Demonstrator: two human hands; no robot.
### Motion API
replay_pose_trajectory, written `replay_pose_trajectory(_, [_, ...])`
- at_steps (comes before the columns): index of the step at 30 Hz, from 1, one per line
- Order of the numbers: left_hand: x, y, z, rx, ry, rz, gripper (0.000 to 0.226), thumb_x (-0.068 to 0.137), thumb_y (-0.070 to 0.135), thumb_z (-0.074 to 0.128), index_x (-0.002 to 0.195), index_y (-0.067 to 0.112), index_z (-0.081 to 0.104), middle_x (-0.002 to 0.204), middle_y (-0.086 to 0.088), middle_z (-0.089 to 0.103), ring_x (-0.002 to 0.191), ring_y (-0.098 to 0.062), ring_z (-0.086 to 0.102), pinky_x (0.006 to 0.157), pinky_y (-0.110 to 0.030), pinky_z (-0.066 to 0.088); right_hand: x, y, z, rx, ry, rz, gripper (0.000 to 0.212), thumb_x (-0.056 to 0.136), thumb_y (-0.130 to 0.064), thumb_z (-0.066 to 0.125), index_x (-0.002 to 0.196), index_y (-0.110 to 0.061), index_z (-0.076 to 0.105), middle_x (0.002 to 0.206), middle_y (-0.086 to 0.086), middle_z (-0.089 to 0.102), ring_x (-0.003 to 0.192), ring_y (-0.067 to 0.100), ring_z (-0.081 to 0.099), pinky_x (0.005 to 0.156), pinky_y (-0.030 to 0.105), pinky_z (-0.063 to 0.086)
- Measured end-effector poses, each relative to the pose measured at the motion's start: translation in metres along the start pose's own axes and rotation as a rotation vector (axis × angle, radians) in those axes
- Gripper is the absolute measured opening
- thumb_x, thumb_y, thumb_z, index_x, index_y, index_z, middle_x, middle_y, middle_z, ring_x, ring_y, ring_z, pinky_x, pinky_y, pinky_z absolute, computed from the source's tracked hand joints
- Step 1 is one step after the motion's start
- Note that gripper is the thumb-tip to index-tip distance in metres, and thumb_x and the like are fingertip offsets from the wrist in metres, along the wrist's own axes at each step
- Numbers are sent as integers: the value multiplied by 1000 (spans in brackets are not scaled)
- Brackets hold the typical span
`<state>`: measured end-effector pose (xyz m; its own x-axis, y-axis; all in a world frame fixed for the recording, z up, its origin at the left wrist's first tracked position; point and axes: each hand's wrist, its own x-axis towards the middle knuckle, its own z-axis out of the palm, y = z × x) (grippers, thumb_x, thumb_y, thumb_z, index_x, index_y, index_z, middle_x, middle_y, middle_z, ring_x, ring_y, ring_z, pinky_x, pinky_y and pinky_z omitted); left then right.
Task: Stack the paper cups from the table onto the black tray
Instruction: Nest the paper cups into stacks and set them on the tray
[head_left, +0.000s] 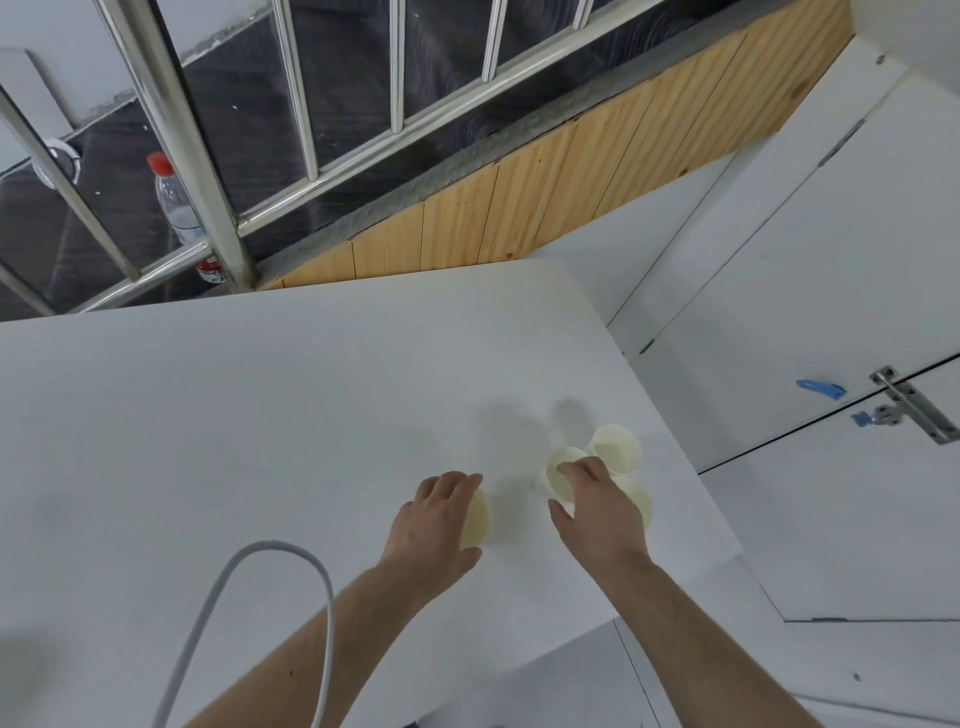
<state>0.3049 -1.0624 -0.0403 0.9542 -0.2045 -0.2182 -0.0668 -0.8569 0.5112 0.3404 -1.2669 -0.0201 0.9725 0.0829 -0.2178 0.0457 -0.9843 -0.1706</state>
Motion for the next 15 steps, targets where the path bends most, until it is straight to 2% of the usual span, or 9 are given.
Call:
replay_pose_trajectory(2, [0, 1, 0, 2, 5, -9, 76, 83, 29, 65, 147, 28, 23, 146, 10, 29, 133, -17, 31, 95, -32, 44, 6, 4, -2, -67, -53, 57, 35, 96, -32, 53, 128, -18, 51, 130, -4, 49, 102, 19, 63, 72, 28, 49])
replay_pose_trajectory(6, [0, -4, -5, 6, 42, -57, 74, 83, 26, 63, 146, 28, 24, 144, 9, 31, 130, -17, 34, 92, -30, 46, 13, 4, 2, -94, -67, 31, 19, 98, -24, 48, 112, -20, 61, 116, -6, 59, 96, 16, 62, 68, 23, 41])
replay_pose_trajectory(12, [-5, -16, -13, -11, 98, -140, 73, 83, 26, 63, 145, 28, 24, 144, 8, 31, 130, -18, 34, 94, -30, 45, 7, -22, 11, 35, -58, -262, 22, 97, -20, 49, 106, -18, 68, 109, -7, 60, 95, 15, 59, 80, 30, 49])
replay_pose_trajectory(15, [-8, -18, -13, -6, 93, -153, 74, 83, 27, 63, 146, 28, 23, 144, 8, 31, 131, -18, 33, 95, -30, 44, 3, -31, 16, 43, -93, -382, 23, 96, -21, 50, 109, -18, 68, 114, -10, 56, 103, 12, 56, 78, 23, 45])
